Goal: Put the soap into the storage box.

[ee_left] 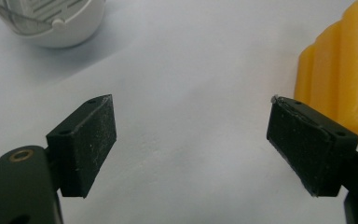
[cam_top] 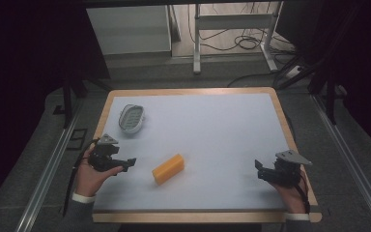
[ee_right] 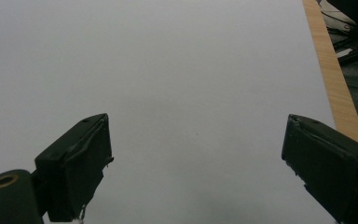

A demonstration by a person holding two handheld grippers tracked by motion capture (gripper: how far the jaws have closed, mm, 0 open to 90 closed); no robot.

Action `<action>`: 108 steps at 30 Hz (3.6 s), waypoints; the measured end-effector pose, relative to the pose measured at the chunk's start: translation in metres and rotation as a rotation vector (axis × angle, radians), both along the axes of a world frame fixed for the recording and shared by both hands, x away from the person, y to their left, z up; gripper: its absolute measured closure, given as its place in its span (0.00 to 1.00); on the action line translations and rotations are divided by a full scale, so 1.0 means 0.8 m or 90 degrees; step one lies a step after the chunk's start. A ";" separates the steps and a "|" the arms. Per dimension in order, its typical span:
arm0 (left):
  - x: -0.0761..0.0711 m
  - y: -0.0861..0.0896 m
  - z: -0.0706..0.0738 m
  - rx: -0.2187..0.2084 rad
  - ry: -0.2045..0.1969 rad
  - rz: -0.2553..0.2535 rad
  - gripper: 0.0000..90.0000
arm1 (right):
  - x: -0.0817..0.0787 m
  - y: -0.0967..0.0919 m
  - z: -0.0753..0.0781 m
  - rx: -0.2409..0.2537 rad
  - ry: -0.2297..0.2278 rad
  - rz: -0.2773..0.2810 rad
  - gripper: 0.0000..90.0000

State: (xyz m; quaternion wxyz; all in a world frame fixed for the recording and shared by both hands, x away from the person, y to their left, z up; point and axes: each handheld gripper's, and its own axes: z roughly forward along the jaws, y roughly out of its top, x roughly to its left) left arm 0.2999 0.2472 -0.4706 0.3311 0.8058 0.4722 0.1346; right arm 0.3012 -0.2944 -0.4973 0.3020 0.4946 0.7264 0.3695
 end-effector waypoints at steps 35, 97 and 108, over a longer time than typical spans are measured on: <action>0.009 -0.057 0.036 0.028 -0.012 -0.085 0.16 | 0.000 0.003 -0.002 -0.004 0.006 0.007 0.09; 0.026 -0.166 -0.019 0.084 0.086 -0.204 0.45 | 0.002 0.005 -0.009 -0.027 0.015 0.002 0.09; 0.025 -0.175 -0.031 0.107 0.100 -0.210 0.66 | 0.002 0.005 -0.010 -0.033 0.014 0.003 0.09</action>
